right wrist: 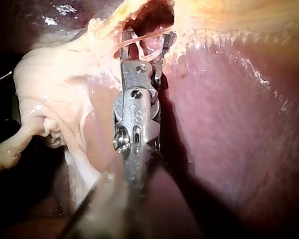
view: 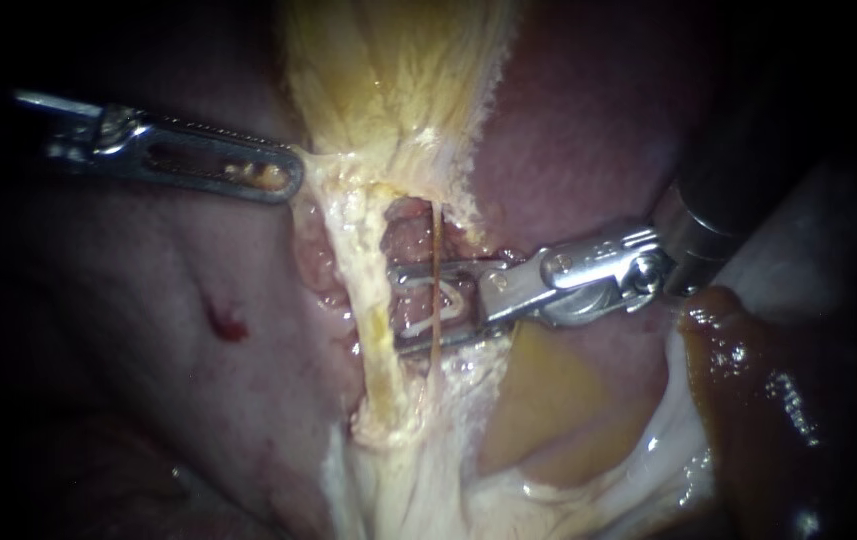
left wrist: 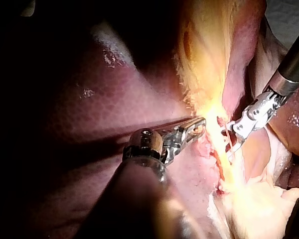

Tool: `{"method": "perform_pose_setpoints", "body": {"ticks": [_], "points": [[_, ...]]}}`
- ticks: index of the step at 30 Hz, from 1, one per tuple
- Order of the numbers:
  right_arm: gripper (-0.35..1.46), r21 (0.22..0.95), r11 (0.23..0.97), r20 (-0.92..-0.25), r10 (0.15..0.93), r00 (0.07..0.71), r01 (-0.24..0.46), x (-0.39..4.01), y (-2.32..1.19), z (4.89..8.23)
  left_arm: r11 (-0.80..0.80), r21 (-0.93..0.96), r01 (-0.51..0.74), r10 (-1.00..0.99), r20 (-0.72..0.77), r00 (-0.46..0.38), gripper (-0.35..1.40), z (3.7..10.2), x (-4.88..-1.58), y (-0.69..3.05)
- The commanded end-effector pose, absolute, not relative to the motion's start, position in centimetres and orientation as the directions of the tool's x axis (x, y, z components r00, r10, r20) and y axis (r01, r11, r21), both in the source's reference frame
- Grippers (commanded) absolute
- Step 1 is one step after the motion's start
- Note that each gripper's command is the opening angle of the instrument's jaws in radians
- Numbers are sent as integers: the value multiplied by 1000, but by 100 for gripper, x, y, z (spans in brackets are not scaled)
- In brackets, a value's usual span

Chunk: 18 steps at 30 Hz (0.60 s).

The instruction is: Clipping first clip left tube

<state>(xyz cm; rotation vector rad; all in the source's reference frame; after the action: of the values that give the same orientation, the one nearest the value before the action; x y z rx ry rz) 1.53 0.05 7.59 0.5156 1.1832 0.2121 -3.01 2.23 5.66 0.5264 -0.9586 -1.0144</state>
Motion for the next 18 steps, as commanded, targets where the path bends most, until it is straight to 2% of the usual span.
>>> {"method": "perform_pose_setpoints", "body": {"ticks": [1, 18], "points": [[49, 489, 865, -826, 420, 375, 109, 150, 6, 759, 460, 754, 469, -887, 420, 194, -35, 565, -300, 223], [50, 492, 865, -825, 426, 372, 101, 106, 20, 752, 460, 755, 468, -886, 420, 195, -35, 565, -298, 222]]}}
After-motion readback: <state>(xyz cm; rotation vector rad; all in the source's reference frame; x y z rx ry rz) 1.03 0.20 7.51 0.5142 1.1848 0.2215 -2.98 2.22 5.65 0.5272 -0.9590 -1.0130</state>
